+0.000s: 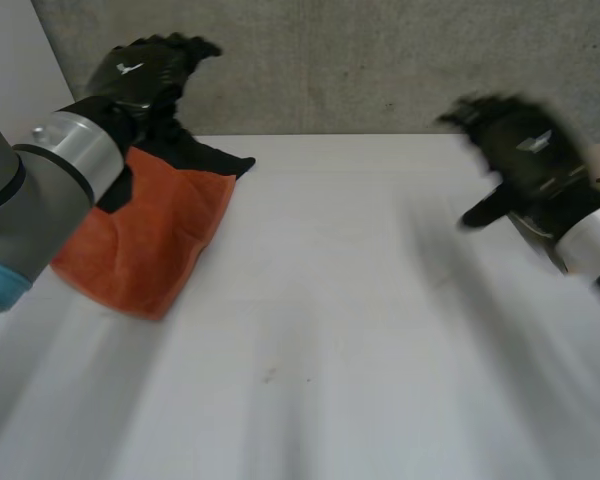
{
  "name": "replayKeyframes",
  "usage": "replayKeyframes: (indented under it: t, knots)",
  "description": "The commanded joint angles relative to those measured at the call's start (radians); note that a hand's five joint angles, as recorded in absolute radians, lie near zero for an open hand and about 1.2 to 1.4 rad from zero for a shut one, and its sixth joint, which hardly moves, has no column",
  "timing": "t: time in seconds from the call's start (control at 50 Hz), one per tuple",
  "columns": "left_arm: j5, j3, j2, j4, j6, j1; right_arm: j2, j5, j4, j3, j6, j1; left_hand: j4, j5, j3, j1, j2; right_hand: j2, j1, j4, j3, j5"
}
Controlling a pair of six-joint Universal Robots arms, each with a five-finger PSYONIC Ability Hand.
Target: Fold the laundry.
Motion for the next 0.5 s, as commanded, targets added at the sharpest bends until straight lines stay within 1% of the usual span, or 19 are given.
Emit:
replayKeyframes:
  t: [0.02, 0.04, 0.06, 0.12, 0.14, 0.2, 0.22, 0.28, 0.3, 0.38, 0.46, 0.5]
  knots:
    - [0.004, 0.037, -0.186, 0.013, 0.163, 0.179, 0.107, 0.046, 0.015, 0.06, -0.128, 0.096, -0.025, -0.024, -0.013, 0.01, -0.025, -0.049, -0.03, -0.064, -0.043, -0.068]
    - [0.005, 0.044, -0.211, 0.013, 0.191, 0.194, 0.117, 0.053, 0.02, 0.062, -0.142, 0.096, -0.022, -0.021, -0.01, 0.013, -0.022, -0.049, -0.03, -0.064, -0.043, -0.068]
    - [0.007, 0.058, -0.259, 0.019, 0.25, 0.219, 0.126, 0.057, 0.023, 0.064, -0.154, 0.094, -0.022, -0.021, -0.01, 0.013, -0.022, -0.049, -0.03, -0.064, -0.043, -0.068]
    - [0.016, 0.083, -0.336, 0.03, 0.346, 0.251, 0.144, 0.082, 0.034, 0.068, -0.194, 0.085, -0.019, -0.018, -0.007, 0.016, -0.019, -0.049, -0.03, -0.064, -0.043, -0.068]
    - [0.022, 0.107, -0.384, 0.044, 0.399, 0.271, 0.146, 0.086, 0.035, 0.068, -0.2, 0.085, -0.013, -0.012, -0.001, 0.021, -0.013, -0.049, -0.03, -0.064, -0.043, -0.068]
    - [0.028, 0.144, -0.448, 0.076, 0.458, 0.303, 0.147, 0.089, 0.037, 0.073, -0.211, 0.083, -0.01, -0.009, 0.002, 0.024, -0.01, -0.049, -0.03, -0.064, -0.043, -0.068]
    - [0.033, 0.169, -0.488, 0.107, 0.479, 0.323, 0.148, 0.089, 0.037, 0.073, -0.211, 0.085, -0.007, -0.006, 0.005, 0.027, -0.007, -0.049, -0.03, -0.064, -0.043, -0.068]
    - [0.044, 0.213, -0.548, 0.16, 0.492, 0.345, 0.148, 0.089, 0.037, 0.074, -0.209, 0.083, 0.005, 0.006, 0.016, 0.039, 0.004, -0.049, -0.03, -0.064, -0.043, -0.068]
    - [0.054, 0.247, -0.588, 0.197, 0.495, 0.351, 0.148, 0.089, 0.037, 0.074, -0.209, 0.083, 0.01, 0.011, 0.022, 0.045, 0.01, -0.049, -0.03, -0.064, -0.043, -0.068]
    - [0.094, 0.351, -0.687, 0.24, 0.496, 0.363, 0.152, 0.091, 0.037, 0.076, -0.211, 0.085, 0.037, 0.038, 0.049, 0.071, 0.037, -0.049, -0.03, -0.064, -0.043, -0.068]
    - [0.122, 0.451, -0.783, 0.221, 0.496, 0.383, 0.16, 0.092, 0.037, 0.082, -0.211, 0.085, 0.119, 0.12, 0.131, 0.153, 0.119, -0.049, -0.03, -0.064, -0.043, -0.068]
    - [0.122, 0.491, -0.817, 0.213, 0.496, 0.383, 0.17, 0.092, 0.037, 0.085, -0.212, 0.086, 0.163, 0.164, 0.175, 0.197, 0.163, -0.049, -0.03, -0.064, -0.043, -0.068]
